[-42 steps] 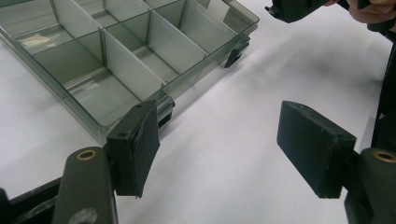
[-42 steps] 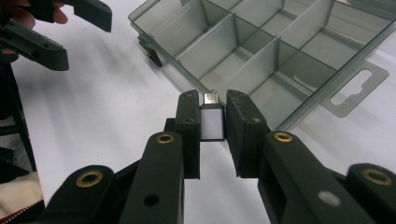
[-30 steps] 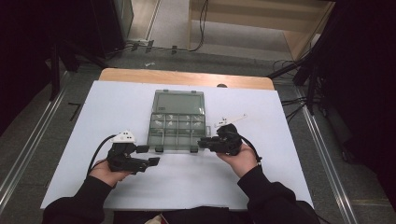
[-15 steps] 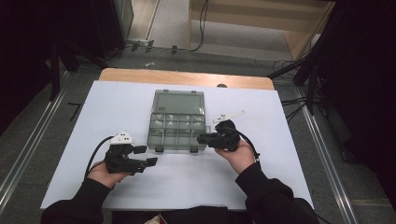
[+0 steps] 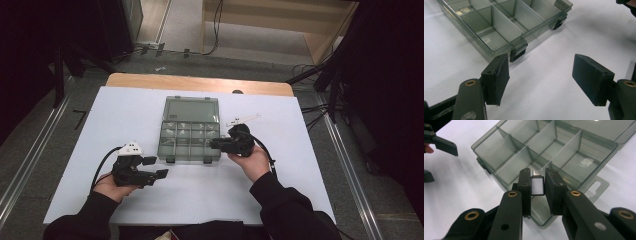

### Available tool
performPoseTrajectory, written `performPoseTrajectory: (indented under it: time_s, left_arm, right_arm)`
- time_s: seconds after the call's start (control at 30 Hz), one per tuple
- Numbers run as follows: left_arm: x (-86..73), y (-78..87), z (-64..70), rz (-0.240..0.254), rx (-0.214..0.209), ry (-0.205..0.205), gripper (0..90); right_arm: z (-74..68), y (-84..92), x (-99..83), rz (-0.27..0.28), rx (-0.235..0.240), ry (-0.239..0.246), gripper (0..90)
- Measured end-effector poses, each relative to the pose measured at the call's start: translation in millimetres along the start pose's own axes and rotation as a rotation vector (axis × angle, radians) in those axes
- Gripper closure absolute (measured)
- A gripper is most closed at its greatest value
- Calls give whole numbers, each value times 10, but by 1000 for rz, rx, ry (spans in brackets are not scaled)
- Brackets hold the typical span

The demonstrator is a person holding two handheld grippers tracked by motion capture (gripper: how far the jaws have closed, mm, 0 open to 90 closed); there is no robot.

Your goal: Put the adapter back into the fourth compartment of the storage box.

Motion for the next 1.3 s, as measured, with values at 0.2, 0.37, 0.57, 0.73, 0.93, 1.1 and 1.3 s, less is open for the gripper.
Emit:
performPoseTrajectory:
  time_s: [0.2,0.37,0.57,0.73,0.93,1.1,1.3]
  left_arm:
    - [-4,-3,-16,-3,1,6,301]
    - [-4,-4,-19,-4,0,7,301]
    - [-3,0,-31,-5,0,7,301]
    - [-3,1,-33,-6,2,7,301]
    - [-3,1,-37,-6,4,6,301]
    - [-3,2,-35,-8,4,6,301]
    - [-3,0,-37,-7,3,6,301]
  right_arm:
    - [62,-12,51,14,-15,-17,735]
    - [124,-38,87,19,-34,-23,735]
    - [162,-66,147,18,-49,-24,735]
    - [214,-92,190,23,-62,-31,735]
    - [260,-132,221,20,-75,-36,735]
    - [282,-170,253,13,-84,-40,734]
    - [316,-224,277,6,-95,-43,734]
Point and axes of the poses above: each handheld gripper's, and its own axes: y roughly backward along the jaws, x roughly out of its top, z roughly to its right, the point moved 2 cm from there along -y, roughly forward along the jaws, and after that the axes turned 10 degrees about y, right-handed, at the moved point
